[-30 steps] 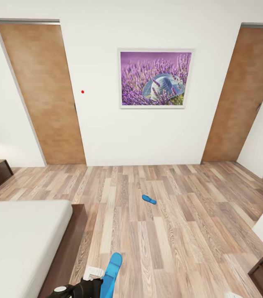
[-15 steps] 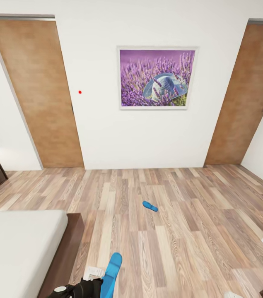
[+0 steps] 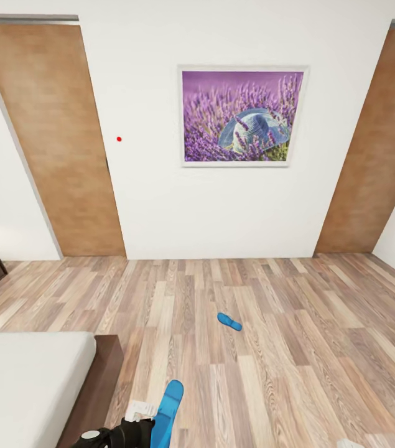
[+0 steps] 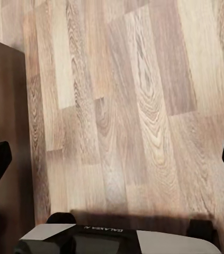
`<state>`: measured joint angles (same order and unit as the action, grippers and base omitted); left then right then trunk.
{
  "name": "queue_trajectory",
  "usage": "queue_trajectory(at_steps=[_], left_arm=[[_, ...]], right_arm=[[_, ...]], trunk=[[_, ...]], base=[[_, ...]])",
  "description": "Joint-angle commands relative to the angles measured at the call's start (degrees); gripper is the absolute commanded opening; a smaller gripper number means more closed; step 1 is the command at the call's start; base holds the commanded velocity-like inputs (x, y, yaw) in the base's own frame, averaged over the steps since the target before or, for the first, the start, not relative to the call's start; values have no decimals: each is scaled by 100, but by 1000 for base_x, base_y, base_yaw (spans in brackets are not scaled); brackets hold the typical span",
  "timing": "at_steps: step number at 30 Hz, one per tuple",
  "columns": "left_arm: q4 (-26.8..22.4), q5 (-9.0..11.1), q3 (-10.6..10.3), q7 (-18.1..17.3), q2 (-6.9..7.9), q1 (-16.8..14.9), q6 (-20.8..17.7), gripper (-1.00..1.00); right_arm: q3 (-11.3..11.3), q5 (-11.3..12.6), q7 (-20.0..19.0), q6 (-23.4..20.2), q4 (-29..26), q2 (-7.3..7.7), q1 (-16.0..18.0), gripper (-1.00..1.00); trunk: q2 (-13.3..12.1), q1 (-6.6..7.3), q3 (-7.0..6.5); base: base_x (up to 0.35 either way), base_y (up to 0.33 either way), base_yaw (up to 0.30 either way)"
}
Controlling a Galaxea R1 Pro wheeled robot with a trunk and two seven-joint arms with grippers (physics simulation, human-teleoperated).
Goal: In the bedroom, move the book from the bed onto either nightstand, and place the two sandals side by side next to the bed.
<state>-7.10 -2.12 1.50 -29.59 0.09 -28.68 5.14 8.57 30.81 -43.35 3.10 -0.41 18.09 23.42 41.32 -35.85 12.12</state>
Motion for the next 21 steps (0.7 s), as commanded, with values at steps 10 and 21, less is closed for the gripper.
queue_trajectory(at_steps=[10, 21], left_arm=[[7, -34, 17, 15, 0, -6, 40, -100], [7, -33, 17, 15, 0, -6, 40, -100]], right_arm=[[48, 30, -16, 32, 6, 2, 5, 100], [48, 30, -16, 32, 6, 2, 8, 100]], trunk=[[6, -4, 38], [6, -4, 38]], base=[[203, 0, 143], [117, -92, 3]])
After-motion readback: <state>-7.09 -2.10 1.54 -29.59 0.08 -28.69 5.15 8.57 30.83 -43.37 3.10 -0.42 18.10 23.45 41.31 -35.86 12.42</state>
